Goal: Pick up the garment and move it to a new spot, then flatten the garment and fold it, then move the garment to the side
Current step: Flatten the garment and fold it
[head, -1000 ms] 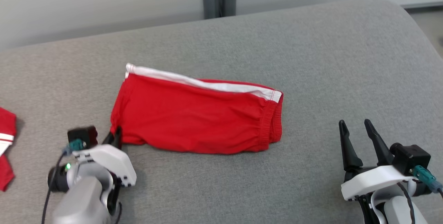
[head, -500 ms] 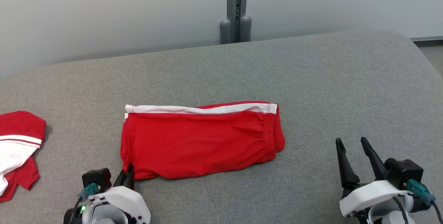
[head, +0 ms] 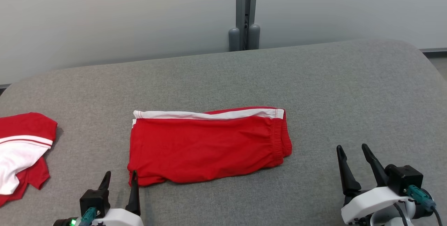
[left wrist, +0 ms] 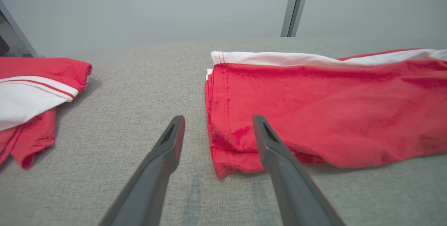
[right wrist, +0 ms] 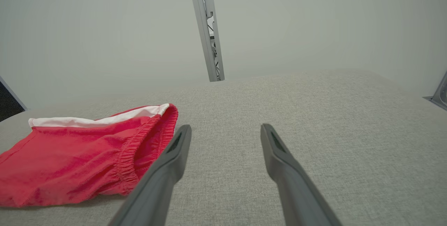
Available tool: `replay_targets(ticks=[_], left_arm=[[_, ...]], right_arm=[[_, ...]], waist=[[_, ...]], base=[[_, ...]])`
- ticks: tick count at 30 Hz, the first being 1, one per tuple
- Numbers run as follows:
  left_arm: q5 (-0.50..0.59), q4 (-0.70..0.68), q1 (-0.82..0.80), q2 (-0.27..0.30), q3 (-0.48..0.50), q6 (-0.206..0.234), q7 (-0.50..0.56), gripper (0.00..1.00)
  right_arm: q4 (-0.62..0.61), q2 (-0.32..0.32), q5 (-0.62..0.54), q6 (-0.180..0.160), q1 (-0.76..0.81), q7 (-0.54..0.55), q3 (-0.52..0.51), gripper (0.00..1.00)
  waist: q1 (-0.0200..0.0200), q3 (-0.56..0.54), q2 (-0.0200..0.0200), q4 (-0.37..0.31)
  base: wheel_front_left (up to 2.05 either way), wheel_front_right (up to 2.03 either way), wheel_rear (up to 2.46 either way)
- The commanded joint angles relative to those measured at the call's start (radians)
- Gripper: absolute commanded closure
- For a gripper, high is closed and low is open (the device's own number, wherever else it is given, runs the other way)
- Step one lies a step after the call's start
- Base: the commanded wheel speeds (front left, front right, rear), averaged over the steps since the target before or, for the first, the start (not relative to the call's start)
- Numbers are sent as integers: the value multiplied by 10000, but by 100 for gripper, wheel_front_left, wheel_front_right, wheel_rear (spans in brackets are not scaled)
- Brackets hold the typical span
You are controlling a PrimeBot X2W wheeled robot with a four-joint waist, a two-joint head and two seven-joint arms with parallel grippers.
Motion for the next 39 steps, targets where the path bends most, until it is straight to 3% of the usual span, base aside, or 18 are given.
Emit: replay_targets(ticks=[1, 8, 25, 39], left_arm=[[213, -292, 204, 51, 166, 119, -46, 0], [976, -1254, 933, -146, 731, 64, -46, 0], [1366, -1157, 651, -410, 690, -535, -47, 0], [1034, -1141, -31, -428, 282, -372, -47, 0]], right_arm=[[31, -52, -48, 1, 84, 1, 8, 0], [104, -51, -79, 1, 28, 2, 169, 0], [665, -54, 99, 1, -815, 2, 402, 0], [1736, -54, -58, 1, -1537, 2, 104, 0]], waist=[[0, -49, 0, 71], [0, -112, 0, 445], [0, 822, 0, 1861], [0, 1775, 0, 2362]], base=[[0, 0, 0], [0, 0, 0], [0, 0, 0], [0, 0, 0]])
